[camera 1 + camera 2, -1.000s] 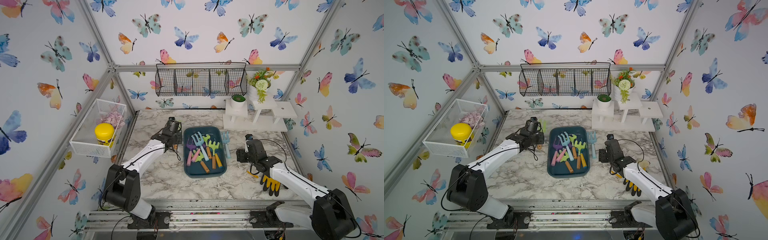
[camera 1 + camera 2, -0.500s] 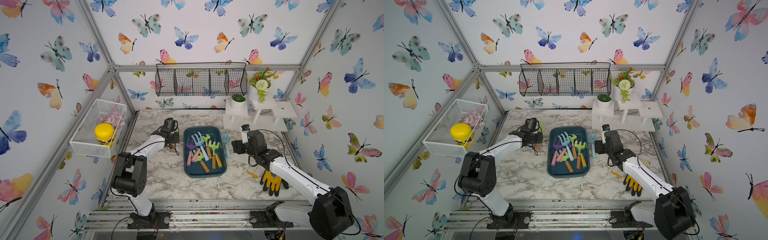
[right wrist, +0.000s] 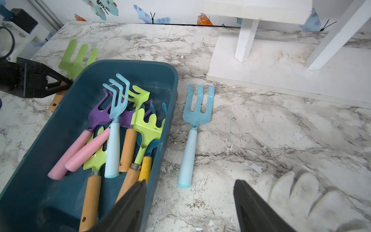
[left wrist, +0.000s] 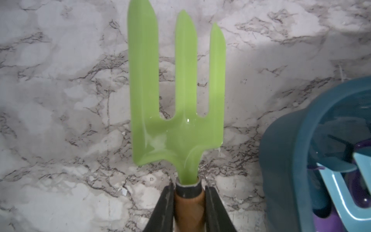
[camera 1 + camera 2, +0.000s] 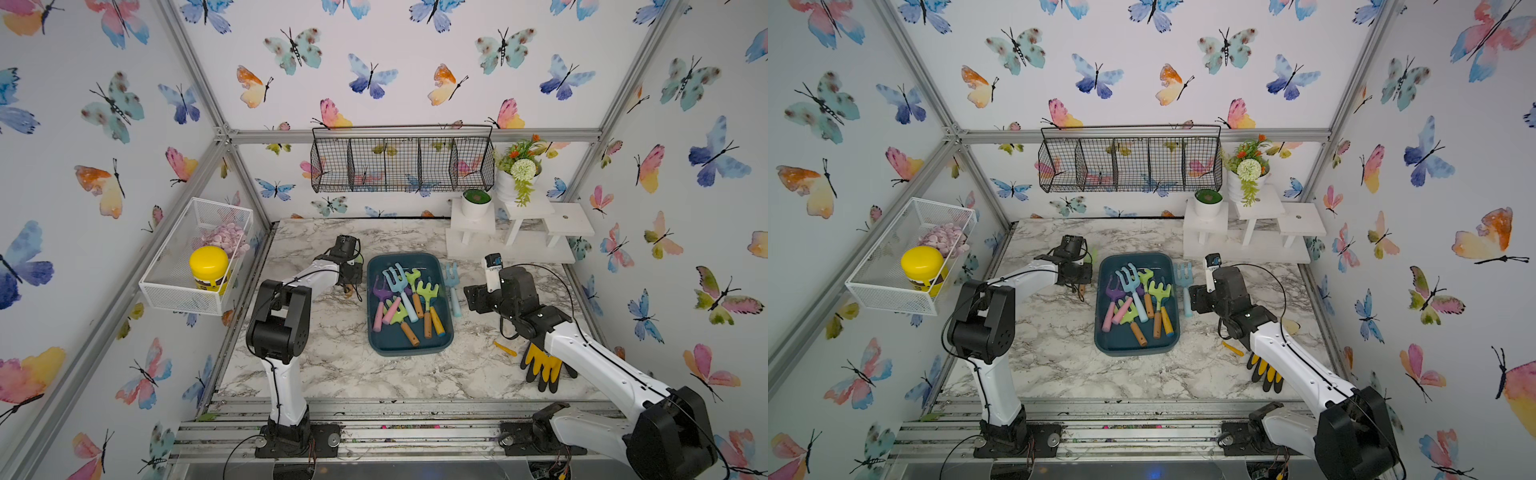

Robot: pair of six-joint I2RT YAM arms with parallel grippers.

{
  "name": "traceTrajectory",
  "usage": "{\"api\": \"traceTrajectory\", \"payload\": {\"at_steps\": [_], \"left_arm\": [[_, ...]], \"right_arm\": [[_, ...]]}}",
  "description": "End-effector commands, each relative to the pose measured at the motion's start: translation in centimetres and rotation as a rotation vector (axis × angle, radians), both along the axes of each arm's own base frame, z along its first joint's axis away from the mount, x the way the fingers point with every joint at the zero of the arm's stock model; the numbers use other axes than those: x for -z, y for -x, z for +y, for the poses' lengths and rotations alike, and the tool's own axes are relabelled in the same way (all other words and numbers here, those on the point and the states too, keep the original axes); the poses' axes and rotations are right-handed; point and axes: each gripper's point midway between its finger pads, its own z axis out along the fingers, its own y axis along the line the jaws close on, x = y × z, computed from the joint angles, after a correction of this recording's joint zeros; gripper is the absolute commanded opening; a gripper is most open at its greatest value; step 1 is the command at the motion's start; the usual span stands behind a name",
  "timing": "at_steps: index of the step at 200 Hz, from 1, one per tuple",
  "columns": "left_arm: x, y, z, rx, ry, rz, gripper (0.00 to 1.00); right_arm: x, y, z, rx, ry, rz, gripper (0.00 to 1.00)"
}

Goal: Take the hand rake out of the storage box
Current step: Place the rake at the center of the board, then pick up the rake from the storage box.

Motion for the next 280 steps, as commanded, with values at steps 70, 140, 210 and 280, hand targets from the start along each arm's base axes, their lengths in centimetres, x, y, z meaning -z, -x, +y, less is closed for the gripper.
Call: {"api": "traceTrajectory", "payload": {"at_steps": [70, 140, 210, 280], "left_arm": [[1.9, -1.2, -0.4, 0.046, 0.035, 0.069, 0.00], [3.8, -0.6, -0.4, 0.056, 0.046, 0.145, 0.12], [1.8, -0.7, -0.2, 0.047, 0.064, 0.128, 0.66], [-7.2, 2.4, -1.8, 0.083, 0.141, -0.006, 0.98]], "right_arm": [[0.2, 0.3, 0.2, -0.022, -0.007, 0.002, 0.75], [0.3, 0.3, 0.3, -0.028, -0.008, 0.006, 0.76], [0.2, 0.6, 0.2, -0.029, -0.013, 0.007, 0.76], [0.6, 1.5, -0.3, -0.013, -0.031, 0.007, 0.76]]}}
